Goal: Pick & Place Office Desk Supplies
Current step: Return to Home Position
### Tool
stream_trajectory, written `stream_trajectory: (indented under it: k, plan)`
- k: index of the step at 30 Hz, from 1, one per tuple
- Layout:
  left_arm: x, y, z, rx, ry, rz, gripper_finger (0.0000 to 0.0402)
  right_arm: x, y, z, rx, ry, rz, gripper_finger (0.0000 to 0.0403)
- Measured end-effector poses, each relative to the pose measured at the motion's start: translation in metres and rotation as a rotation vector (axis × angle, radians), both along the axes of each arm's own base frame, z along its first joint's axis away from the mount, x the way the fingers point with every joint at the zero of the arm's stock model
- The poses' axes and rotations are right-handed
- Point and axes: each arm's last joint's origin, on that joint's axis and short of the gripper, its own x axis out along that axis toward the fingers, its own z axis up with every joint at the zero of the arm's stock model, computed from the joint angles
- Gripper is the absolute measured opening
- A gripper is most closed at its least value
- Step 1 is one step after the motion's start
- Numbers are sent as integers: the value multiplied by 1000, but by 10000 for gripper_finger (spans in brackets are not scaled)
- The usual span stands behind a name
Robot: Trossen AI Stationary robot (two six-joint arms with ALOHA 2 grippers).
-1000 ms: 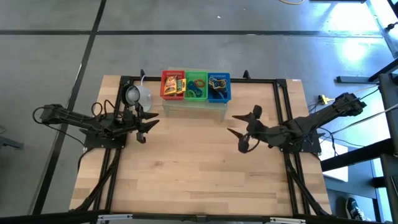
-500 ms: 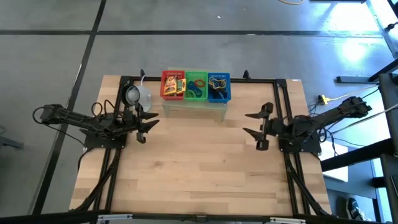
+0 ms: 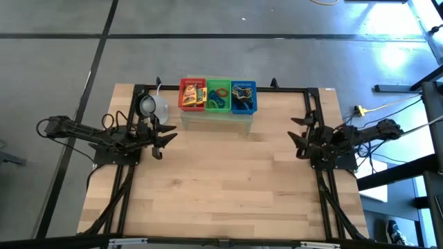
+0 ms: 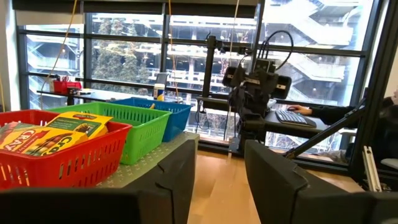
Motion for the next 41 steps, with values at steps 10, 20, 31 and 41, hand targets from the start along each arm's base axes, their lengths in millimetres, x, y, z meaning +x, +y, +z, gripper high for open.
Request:
stream_trajectory:
  k: [10, 20, 31, 41]
  plan:
    - [0, 0, 0, 0, 0, 0, 136, -8, -4, -16, -11, -4, -48, 259]
    - [0, 0, 0, 0, 0, 0, 134, 0, 1, -38, 68, 185, 82, 259]
    - [0, 0, 0, 0, 0, 0, 134, 1, 1, -42, 56, 228, 80, 259]
    - [0, 0, 0, 0, 0, 0, 132, 1, 2, -42, 50, 227, 99, 259]
